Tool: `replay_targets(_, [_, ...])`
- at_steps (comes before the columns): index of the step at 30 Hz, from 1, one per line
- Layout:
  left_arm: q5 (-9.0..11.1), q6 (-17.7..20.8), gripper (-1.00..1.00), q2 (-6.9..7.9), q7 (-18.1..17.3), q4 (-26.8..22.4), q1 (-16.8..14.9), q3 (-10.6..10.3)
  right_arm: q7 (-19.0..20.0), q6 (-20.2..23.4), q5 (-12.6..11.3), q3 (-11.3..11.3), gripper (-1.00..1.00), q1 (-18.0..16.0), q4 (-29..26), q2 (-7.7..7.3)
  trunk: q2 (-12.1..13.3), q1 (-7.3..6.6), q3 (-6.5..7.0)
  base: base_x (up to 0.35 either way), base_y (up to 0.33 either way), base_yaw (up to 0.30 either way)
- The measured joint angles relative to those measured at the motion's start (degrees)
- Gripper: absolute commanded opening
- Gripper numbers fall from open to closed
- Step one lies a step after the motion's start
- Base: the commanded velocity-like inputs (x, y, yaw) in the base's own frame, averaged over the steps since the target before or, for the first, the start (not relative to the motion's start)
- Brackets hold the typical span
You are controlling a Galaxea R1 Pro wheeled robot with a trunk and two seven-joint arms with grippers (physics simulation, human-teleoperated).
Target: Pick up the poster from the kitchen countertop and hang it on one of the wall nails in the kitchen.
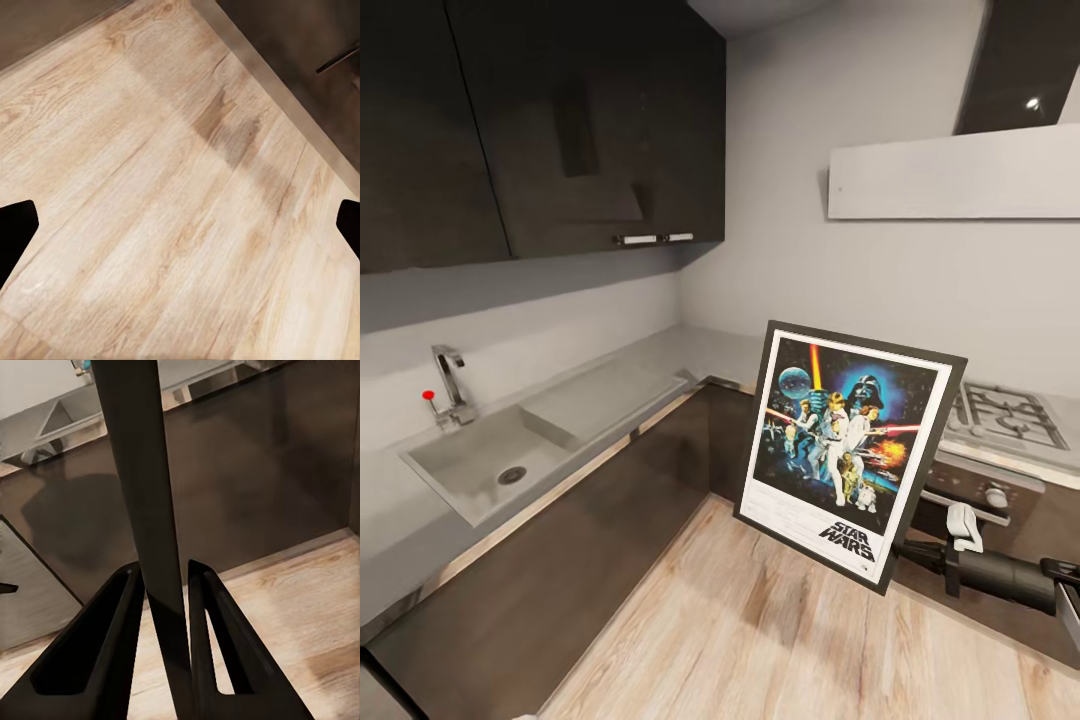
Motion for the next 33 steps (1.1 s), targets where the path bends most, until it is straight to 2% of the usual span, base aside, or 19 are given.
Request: replay_targets(33, [0.0, 0.0, 1.0, 0.0, 0.0, 0.0, 0.0, -0.1, 0.0, 0.0, 0.0, 0.0, -1.0, 0.0, 0.0, 0.0, 13.3, -7.27, 5.96, 0.0, 0.0, 0.0])
